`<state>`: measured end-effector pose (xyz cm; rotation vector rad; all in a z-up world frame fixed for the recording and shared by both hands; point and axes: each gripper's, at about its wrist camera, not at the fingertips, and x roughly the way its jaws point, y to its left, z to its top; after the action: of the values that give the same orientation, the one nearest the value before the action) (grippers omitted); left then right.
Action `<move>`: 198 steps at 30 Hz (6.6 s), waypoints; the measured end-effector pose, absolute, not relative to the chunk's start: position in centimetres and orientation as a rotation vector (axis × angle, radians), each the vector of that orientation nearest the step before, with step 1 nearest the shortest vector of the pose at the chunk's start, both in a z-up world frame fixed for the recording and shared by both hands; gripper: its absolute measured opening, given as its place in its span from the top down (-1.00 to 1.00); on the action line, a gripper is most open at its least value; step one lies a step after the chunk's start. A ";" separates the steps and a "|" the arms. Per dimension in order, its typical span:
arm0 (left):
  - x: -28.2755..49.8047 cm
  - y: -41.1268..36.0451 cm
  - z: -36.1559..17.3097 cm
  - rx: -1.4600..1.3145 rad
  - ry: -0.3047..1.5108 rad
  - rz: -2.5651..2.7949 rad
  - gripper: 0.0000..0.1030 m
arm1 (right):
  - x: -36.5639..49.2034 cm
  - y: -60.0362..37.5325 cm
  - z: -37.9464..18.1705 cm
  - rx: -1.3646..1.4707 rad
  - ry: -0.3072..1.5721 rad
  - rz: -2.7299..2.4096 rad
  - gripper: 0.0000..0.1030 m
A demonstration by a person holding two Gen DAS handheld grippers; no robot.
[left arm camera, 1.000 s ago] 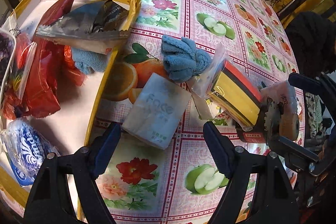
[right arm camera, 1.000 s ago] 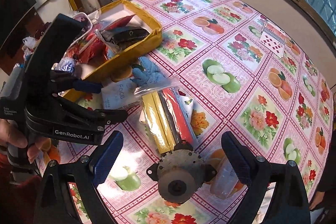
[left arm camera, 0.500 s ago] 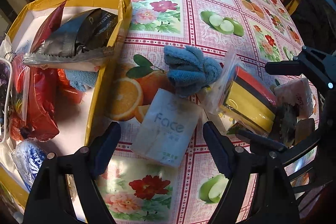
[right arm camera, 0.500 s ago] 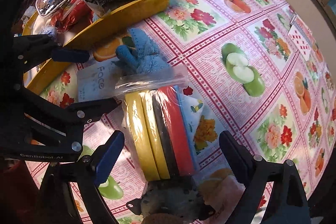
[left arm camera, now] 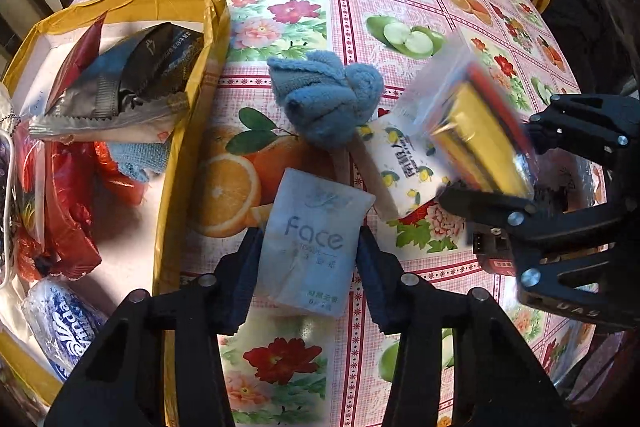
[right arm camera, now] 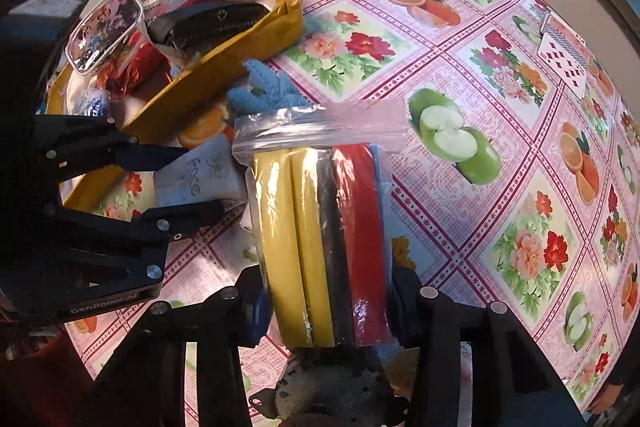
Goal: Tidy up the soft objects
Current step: 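Grasp the striped sponge pack with the right gripper while the left grasps the white Face tissue pack, then carry the sponge pack and Face tissue pack over the yellow box lid, then open both grippers to drop the two packs into the box lid, then move both grippers back from the lid to the table items, then grasp the white crumpled cloth with the right gripper while the left grasps the lemon-print tissue pack, then lift the white cloth and lemon-print pack and carry them toward the lid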
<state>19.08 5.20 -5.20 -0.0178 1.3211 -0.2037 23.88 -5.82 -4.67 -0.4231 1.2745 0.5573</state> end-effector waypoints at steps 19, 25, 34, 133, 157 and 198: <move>13.5 12.7 1.0 -0.055 1.089 -0.079 0.18 | 21.0 0.3 -0.8 -0.245 1.145 0.605 0.07; 11.7 16.3 1.7 -0.079 1.058 -0.039 0.17 | 21.4 4.2 -0.8 -0.193 1.120 0.631 0.07; 10.1 21.2 1.5 -0.128 1.034 0.032 0.17 | 20.9 9.5 -1.8 -0.109 1.126 0.705 0.07; 13.5 4.4 -1.8 -0.177 1.135 -0.162 -0.25 | 7.8 -24.9 1.2 0.010 0.760 0.043 -0.99; 20.9 -1.0 -5.5 -0.435 1.247 -0.172 -0.43 | 14.8 -31.2 -1.0 0.074 0.935 0.132 -0.99; 23.0 -5.3 -6.6 -0.073 1.301 -0.115 -0.93 | 19.4 -29.8 -7.8 -0.028 1.131 -0.049 -0.95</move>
<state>23.03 -5.27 -6.57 -0.0734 1.3006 -0.1149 19.35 -29.76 -7.77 -0.0276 1.1310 -0.0491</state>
